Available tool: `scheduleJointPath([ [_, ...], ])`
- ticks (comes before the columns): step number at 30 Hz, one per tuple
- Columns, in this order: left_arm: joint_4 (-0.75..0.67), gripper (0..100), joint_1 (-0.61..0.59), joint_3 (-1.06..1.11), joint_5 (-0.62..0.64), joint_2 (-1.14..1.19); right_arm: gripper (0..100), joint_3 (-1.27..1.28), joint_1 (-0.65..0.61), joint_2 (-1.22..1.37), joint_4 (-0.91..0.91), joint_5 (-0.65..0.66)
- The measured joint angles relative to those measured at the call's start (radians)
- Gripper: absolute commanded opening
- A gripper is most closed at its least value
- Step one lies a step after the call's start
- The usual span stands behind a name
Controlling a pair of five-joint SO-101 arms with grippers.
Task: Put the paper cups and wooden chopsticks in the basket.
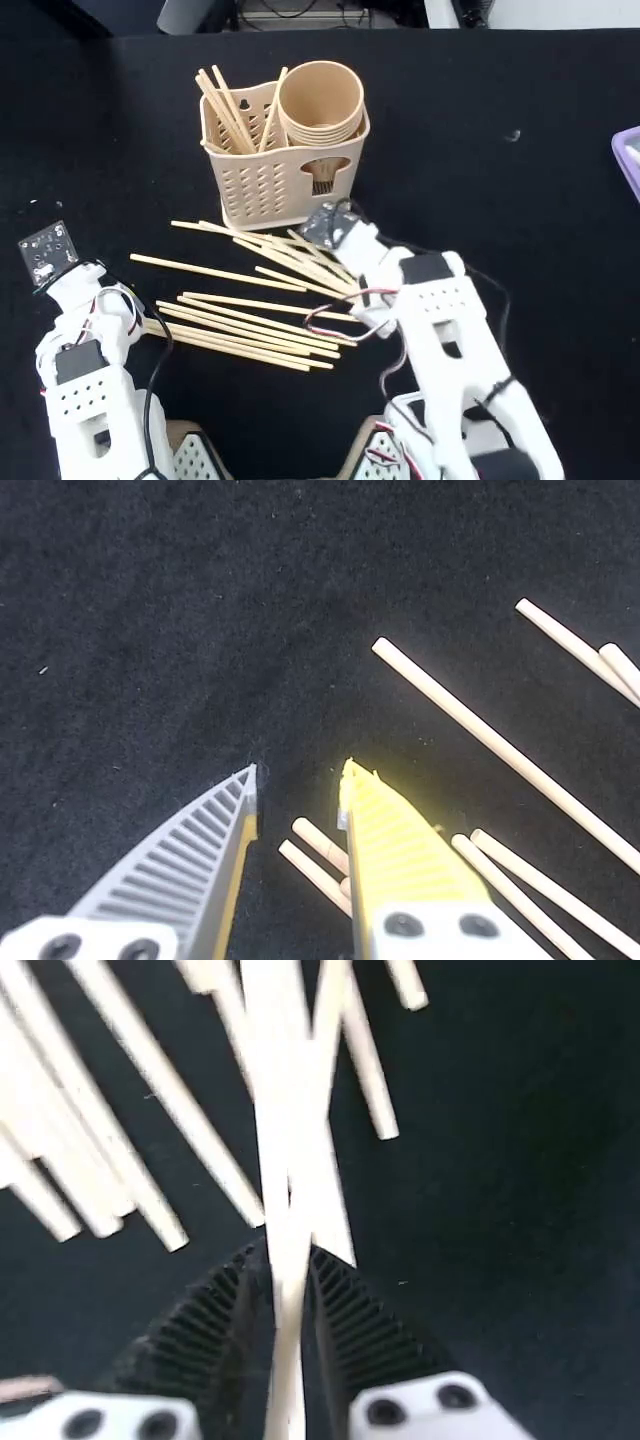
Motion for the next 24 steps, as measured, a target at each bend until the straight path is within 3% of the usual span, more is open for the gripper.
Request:
scheduleJointPath([
  [5,0.0,15,0.0,0.0,0.0,0.0,12.3,-0.006,0.037,0.143,-0.058,0.0],
  [20,0.0,15,0.0,0.0,0.0,0.0,12.1,-0.293,0.041,0.577,-0.157,0.0],
  [24,0.0,15,0.0,0.0,0.0,0.0,6.6,-0.304,0.046,0.595,-0.166,0.0],
])
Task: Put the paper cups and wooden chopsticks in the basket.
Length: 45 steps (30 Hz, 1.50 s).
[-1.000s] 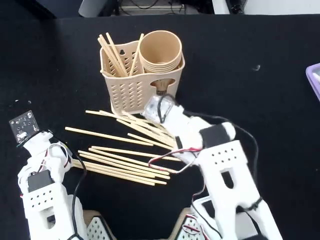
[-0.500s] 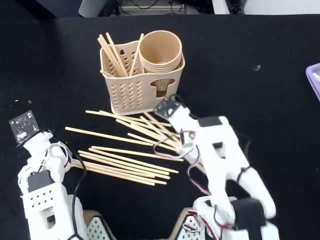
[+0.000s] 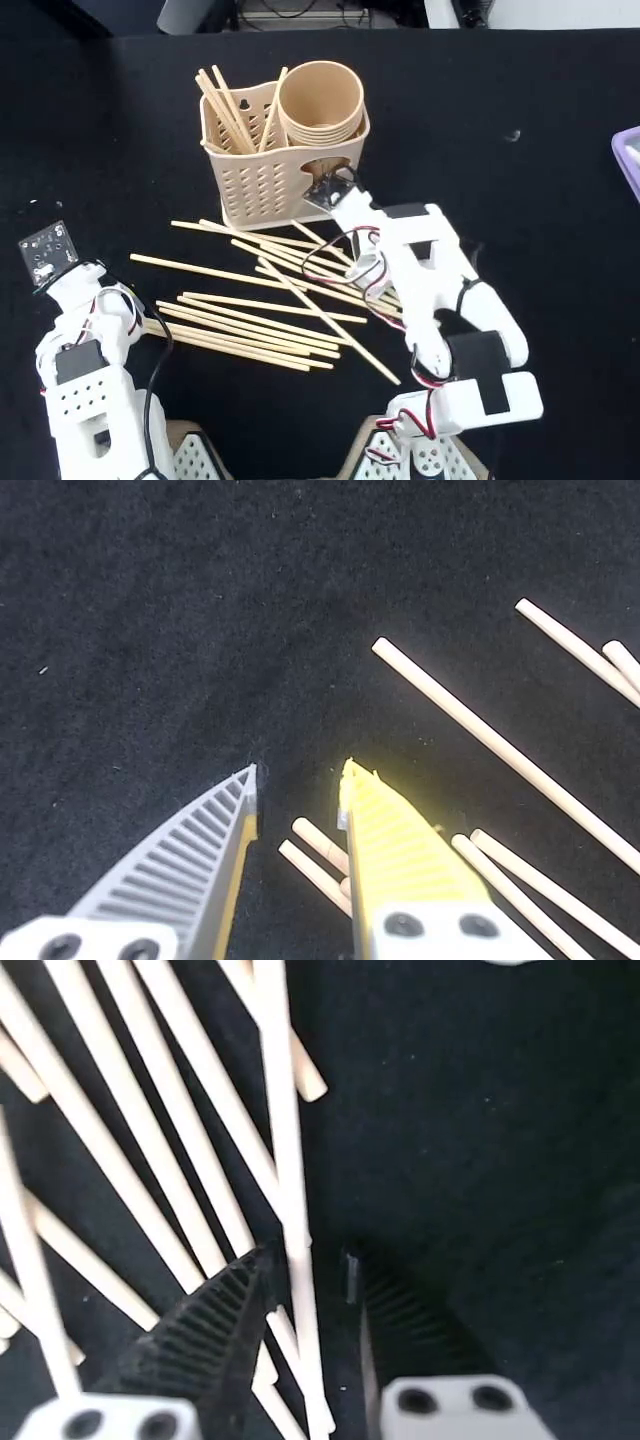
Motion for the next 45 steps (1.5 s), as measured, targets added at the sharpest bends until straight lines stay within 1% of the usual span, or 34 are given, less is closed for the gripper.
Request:
scheduleJointPath([
  [4,0.0,15,0.0,0.0,0.0,0.0,9.7,-0.002,0.002,0.0,-0.003,-0.002],
  [8,0.0,15,0.0,0.0,0.0,0.0,17.4,0.0,0.002,-0.037,0.003,-0.002],
  [10,0.0,15,0.0,0.0,0.0,0.0,17.3,0.0,0.002,-0.072,0.032,-0.002],
  [15,0.0,15,0.0,0.0,0.0,0.0,14.9,0.006,-0.017,-0.206,0.18,-0.002],
  [18,0.0,15,0.0,0.0,0.0,0.0,14.9,0.063,-0.054,-0.305,0.199,-0.002],
  [25,0.0,15,0.0,0.0,0.0,0.0,14.9,0.258,-0.163,-0.387,0.166,-0.002],
  [33,0.0,15,0.0,0.0,0.0,0.0,14.9,0.298,-0.27,-0.387,0.155,-0.055],
  [36,0.0,15,0.0,0.0,0.0,0.0,14.9,0.307,-0.278,-0.387,0.127,-0.058],
  [41,0.0,15,0.0,0.0,0.0,0.0,14.9,0.373,-0.278,-0.387,-0.012,-0.058],
  [44,0.0,15,0.0,0.0,0.0,0.0,14.1,0.387,-0.278,-0.387,-0.064,-0.058],
  [45,0.0,15,0.0,0.0,0.0,0.0,12.2,0.39,-0.278,-0.387,-0.069,-0.058],
])
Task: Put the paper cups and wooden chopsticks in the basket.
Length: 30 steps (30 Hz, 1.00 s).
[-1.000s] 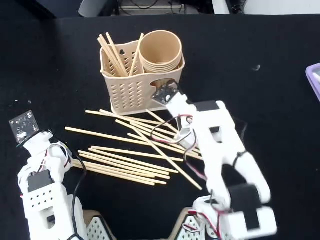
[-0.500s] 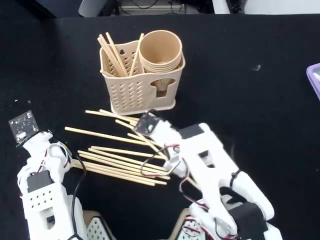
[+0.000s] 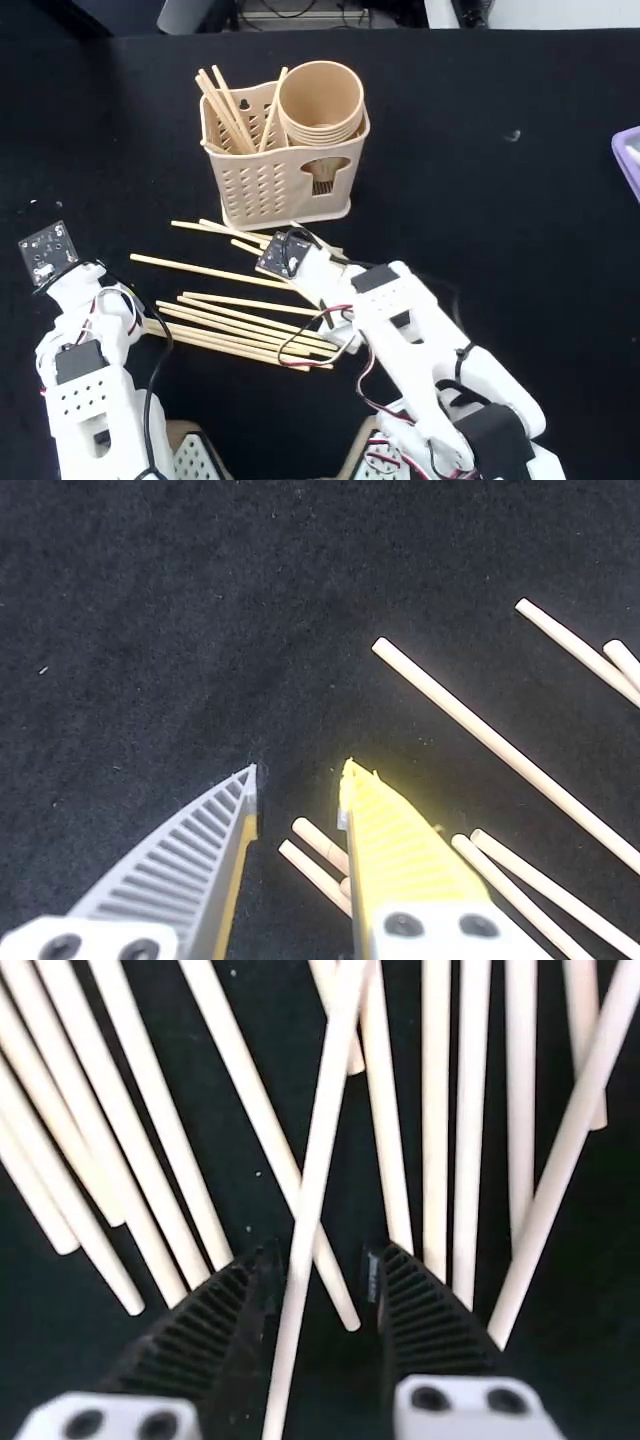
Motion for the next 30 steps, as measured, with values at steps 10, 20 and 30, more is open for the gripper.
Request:
scheduleJointPath([
  [10,0.0,15,0.0,0.0,0.0,0.0,1.0,-0.005,0.0,-0.008,0.083,0.018],
  [20,0.0,15,0.0,0.0,0.0,0.0,1.0,-0.106,0.048,-0.186,0.31,0.077],
  [30,0.0,15,0.0,0.0,0.0,0.0,1.0,-0.264,0.107,-0.545,0.563,0.133],
])
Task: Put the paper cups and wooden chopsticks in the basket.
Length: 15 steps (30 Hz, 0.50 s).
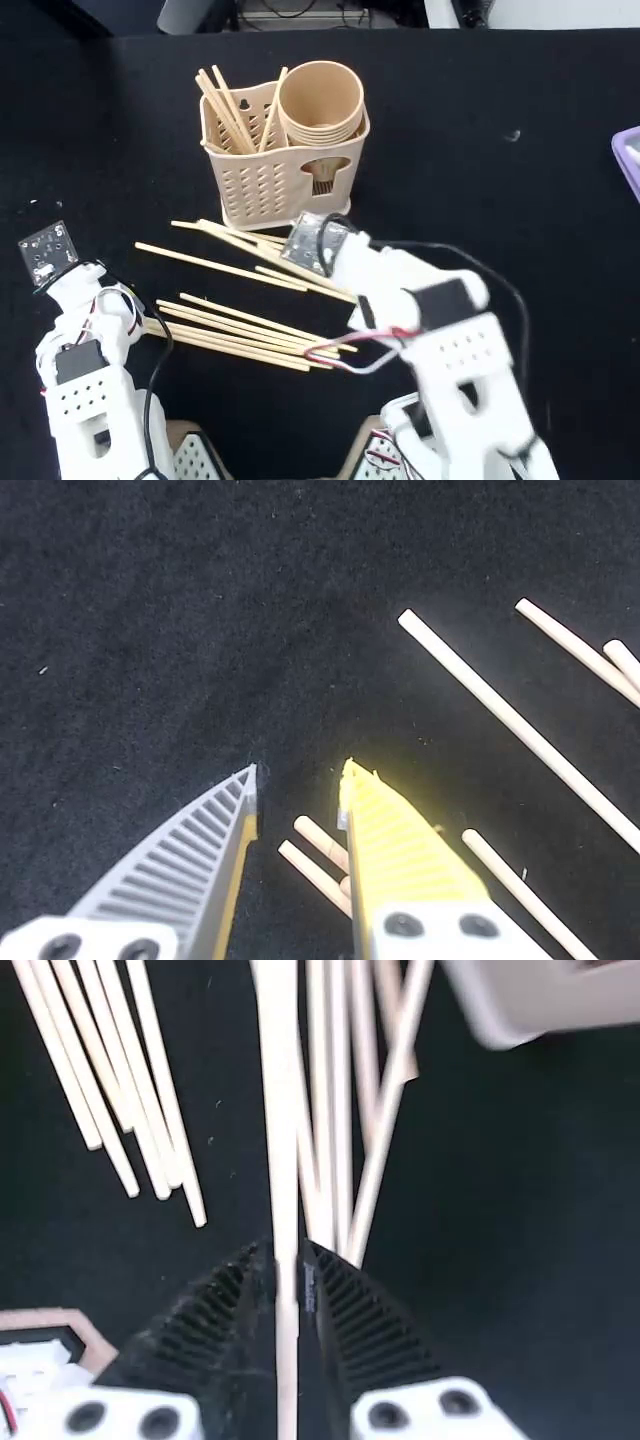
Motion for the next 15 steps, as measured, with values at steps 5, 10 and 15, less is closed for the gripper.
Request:
scheduleJointPath([
  [5,0.0,15,0.0,0.0,0.0,0.0,1.0,-0.27,-0.155,-0.064,0.075,-0.158],
  [10,0.0,15,0.0,0.0,0.0,0.0,1.1,-0.56,-0.272,0.034,-0.031,-0.373],
  [15,0.0,15,0.0,0.0,0.0,0.0,1.1,-0.721,-0.279,0.216,-0.338,-0.574],
])
